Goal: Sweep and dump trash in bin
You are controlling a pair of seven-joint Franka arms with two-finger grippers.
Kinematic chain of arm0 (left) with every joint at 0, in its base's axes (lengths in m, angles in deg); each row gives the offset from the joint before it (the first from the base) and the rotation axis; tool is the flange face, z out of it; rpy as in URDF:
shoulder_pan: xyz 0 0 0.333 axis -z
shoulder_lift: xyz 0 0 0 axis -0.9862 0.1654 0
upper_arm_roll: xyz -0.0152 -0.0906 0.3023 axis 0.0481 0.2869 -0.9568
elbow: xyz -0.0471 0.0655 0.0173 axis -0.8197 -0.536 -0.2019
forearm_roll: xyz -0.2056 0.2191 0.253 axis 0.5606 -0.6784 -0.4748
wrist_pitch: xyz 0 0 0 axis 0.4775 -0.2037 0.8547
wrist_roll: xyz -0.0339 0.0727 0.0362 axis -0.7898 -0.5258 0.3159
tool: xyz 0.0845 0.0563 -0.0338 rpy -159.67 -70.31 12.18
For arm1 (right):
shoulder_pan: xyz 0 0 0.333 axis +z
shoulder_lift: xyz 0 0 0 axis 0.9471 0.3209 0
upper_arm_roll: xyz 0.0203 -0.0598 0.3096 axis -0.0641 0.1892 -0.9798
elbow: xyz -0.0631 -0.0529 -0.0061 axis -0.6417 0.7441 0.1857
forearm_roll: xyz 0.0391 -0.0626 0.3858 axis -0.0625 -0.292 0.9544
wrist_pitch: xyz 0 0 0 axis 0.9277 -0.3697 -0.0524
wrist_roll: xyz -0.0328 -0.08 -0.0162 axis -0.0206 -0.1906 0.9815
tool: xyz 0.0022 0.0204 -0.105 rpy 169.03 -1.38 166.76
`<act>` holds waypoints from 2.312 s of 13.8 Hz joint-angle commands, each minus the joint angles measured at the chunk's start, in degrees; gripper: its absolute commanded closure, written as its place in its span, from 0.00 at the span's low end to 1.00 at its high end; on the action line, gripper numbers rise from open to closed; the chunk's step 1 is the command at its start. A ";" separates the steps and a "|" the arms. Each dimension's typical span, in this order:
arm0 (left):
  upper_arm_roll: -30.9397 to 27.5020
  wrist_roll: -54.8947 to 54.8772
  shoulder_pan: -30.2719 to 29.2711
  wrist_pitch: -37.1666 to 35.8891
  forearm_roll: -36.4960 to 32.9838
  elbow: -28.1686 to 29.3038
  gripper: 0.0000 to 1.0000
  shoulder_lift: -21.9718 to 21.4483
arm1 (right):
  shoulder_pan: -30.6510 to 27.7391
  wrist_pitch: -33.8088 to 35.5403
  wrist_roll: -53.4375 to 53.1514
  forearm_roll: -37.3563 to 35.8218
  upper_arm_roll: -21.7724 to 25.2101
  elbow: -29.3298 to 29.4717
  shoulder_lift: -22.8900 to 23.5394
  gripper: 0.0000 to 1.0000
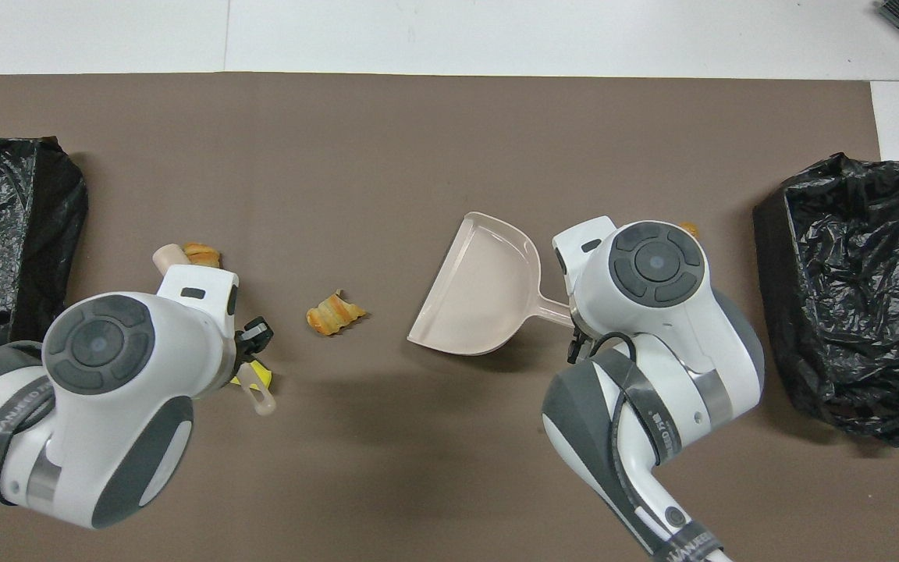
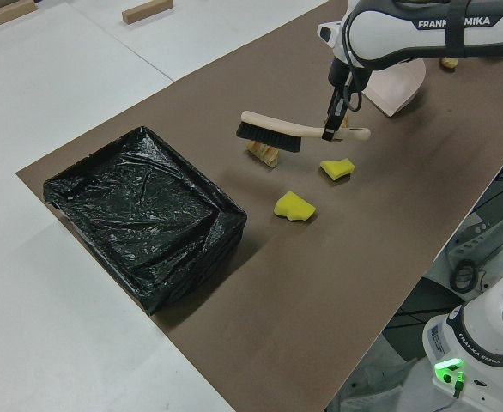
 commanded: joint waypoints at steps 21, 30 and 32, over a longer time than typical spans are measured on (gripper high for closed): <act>1.49 4.51 8.60 13.11 -0.41 18.79 1.00 -3.78 | -1.06 -3.25 7.66 -2.82 -0.19 -4.13 -1.91 1.00; 1.58 6.10 21.96 13.38 14.08 5.16 1.00 8.97 | -0.45 -3.08 9.33 -2.21 -0.19 -4.66 -2.44 1.00; 1.67 5.67 23.72 13.81 16.38 1.91 1.00 11.78 | -0.45 -3.17 9.51 -2.21 -0.19 -4.75 -2.44 1.00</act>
